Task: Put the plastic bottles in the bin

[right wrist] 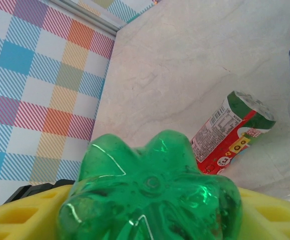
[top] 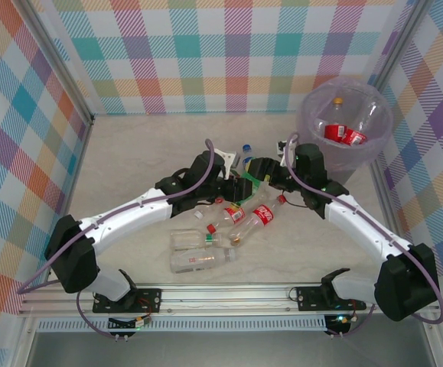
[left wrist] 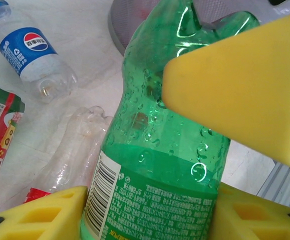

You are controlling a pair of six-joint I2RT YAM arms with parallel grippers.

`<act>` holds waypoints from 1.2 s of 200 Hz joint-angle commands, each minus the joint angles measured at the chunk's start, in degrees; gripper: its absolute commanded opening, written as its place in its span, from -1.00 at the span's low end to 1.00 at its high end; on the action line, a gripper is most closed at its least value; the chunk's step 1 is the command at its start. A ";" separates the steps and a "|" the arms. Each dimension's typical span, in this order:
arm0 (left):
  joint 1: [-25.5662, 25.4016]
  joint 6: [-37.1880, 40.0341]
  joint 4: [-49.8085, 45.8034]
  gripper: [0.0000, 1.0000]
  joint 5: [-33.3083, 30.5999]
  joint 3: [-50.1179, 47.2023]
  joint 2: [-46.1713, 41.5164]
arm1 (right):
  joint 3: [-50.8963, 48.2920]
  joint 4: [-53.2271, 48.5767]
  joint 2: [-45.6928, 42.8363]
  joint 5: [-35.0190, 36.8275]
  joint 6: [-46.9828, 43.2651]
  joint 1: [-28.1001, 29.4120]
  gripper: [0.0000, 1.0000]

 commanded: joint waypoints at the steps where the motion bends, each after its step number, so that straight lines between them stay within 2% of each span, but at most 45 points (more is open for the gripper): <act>1: -0.57 -0.94 1.47 0.06 0.78 1.56 1.37 | -1.40 2.40 -2.33 0.66 0.67 0.33 0.33; 11: -0.57 -1.27 1.37 0.07 0.56 2.01 1.72 | -0.47 0.87 -2.74 0.90 0.13 0.32 0.27; 49: -0.68 -2.17 5.15 0.07 0.65 -0.30 2.13 | 1.40 -2.27 -4.14 1.88 -1.70 0.33 0.24; 99: -0.73 0.26 2.56 0.08 1.25 1.12 2.59 | 0.79 -0.98 -4.86 2.07 -0.57 0.32 0.04; 191: -0.70 -0.30 4.93 0.14 2.27 0.71 2.61 | 1.76 -2.30 -6.27 4.13 -1.00 0.36 -0.06; 204: -0.73 -0.18 4.94 0.19 2.35 0.45 2.33 | 2.14 -2.52 -6.06 4.64 -0.94 0.31 -0.05; 240: -0.69 0.82 2.23 0.71 2.15 -1.33 -1.56 | 7.22 -7.11 -4.79 8.72 -5.60 0.33 -0.06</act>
